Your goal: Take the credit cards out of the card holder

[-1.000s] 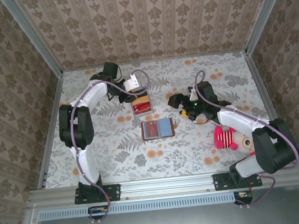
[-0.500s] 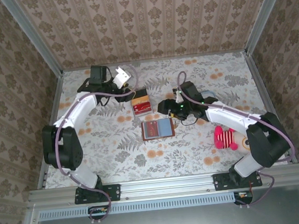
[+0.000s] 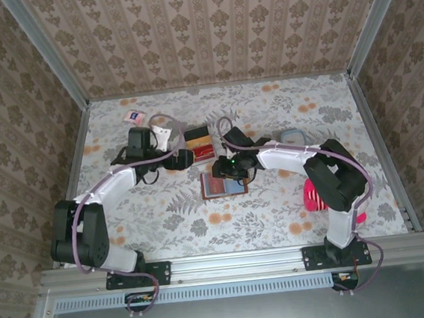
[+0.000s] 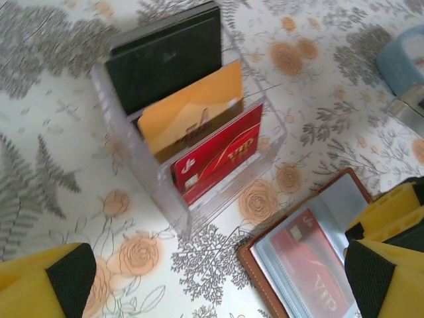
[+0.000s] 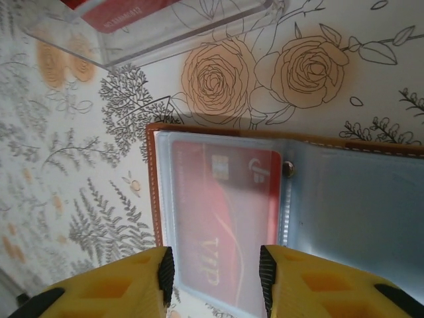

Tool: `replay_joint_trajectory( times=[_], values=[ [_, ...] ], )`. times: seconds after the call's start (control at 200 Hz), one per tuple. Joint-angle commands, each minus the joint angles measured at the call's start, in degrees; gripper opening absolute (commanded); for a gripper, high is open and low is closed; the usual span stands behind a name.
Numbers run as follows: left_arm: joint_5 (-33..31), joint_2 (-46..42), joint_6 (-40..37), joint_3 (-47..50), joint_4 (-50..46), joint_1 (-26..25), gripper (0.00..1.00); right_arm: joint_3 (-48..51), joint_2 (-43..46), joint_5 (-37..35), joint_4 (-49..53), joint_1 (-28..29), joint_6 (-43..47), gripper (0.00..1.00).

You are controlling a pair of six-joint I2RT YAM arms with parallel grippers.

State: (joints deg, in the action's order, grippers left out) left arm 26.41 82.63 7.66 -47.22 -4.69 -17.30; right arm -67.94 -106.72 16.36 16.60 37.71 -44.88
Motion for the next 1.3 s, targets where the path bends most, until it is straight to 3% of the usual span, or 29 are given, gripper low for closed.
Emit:
replay_joint_trajectory(
  times=[0.0,0.13,0.345,0.475,0.685,0.93,1.295],
  values=[
    [-4.9,-2.9,8.4,4.0,6.3,-0.9,1.0,-4.0,-1.9,-8.2,7.9,2.0,2.0,0.41],
    [-9.4,-3.4,12.3,6.8,6.3,-1.1,1.0,-6.4,-3.3,-12.3,11.3,3.4,2.4,0.45],
    [-11.5,-2.6,15.0,6.9,4.5,-0.8,1.0,-10.7,-5.8,-20.9,18.7,6.6,5.4,0.52],
    [-12.2,0.1,13.1,4.6,0.6,-0.2,1.0,-11.5,-5.4,-26.1,21.2,8.2,6.3,0.58],
    [-16.4,-0.4,11.4,4.7,-0.2,-0.1,1.0,-11.5,-6.8,-25.6,22.1,8.4,7.4,0.72],
    [-25.9,-3.0,11.0,3.9,-5.4,0.0,1.0,-10.5,-8.4,-25.3,21.9,8.4,8.1,0.71],
    [-19.3,-3.4,13.5,3.0,-9.1,0.3,0.99,-6.2,-8.6,-23.2,19.7,7.5,7.0,0.62]
  ],
)
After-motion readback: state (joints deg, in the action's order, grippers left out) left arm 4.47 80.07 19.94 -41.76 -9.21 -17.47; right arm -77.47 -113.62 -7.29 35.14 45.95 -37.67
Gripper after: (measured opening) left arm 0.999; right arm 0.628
